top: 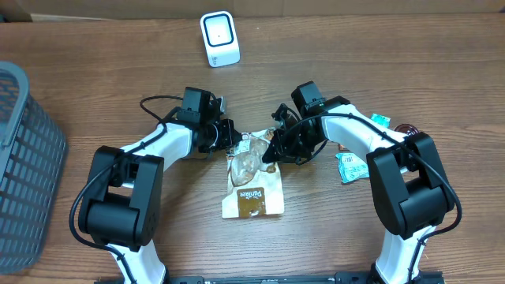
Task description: Scan the item barcode
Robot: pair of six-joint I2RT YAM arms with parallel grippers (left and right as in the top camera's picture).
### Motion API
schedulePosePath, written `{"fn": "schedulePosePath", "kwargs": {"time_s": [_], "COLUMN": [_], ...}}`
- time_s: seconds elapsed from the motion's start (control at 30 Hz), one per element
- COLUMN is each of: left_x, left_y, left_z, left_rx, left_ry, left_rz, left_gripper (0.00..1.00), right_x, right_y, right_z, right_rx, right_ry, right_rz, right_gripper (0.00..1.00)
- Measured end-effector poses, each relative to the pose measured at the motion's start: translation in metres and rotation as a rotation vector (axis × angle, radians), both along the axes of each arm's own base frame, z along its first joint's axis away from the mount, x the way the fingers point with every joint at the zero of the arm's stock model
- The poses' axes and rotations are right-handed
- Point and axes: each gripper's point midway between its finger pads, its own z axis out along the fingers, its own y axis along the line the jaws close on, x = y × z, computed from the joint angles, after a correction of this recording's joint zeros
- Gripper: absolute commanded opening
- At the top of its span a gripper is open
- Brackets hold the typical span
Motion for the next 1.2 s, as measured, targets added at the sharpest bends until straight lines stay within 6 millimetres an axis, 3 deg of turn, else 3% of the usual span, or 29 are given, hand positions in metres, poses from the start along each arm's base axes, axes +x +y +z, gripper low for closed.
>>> {"fn": "schedulePosePath", "kwargs": {"time_s": [0.07,0.13,0.37,0.5,0.67,0.73,1.03,1.2], "left_x": [0.0,0.0,-0.001,-0.001,-0.001,-0.002,-0.001,-0.003], "left_y": [0.001,0.001,0.001,0.001,0.001,0.001,0.005,0.036], "left_z": [0.0,0.0,0.0,0.0,0.0,0.0,-0.001,0.0], "left_rx": [0.001,0.001,0.002,0.002,0.002,0.003,0.004,0.024], "left_ry": [0.004,0.006,0.006,0.011,0.013,0.014,0.02,0.099], "left_rz": [0.002,0.002,0.002,0.004,0.004,0.004,0.013,0.086], "left_gripper": [0.04,0.04,0.04,0.04,0.04,0.04,0.04,0.04], "right_x": [0.001,0.003,0.0,-0.021,-0.033,-0.033,-0.031,-0.027], "right_y": [0.001,0.001,0.012,0.031,0.042,0.042,0.036,0.024], "right_z": [0.0,0.0,-0.008,-0.017,-0.021,-0.019,-0.017,-0.012], "right_rx": [-0.002,-0.004,-0.039,-0.037,-0.047,-0.04,-0.02,-0.006], "right_ry": [0.012,0.023,0.114,0.172,0.209,0.224,0.238,0.156], "right_rz": [-0.02,-0.043,-0.181,-0.202,-0.213,-0.223,-0.223,-0.136], "right_gripper": [0.38,0.49,0.53,0.44,0.13,0.04,0.04,0.04]}}
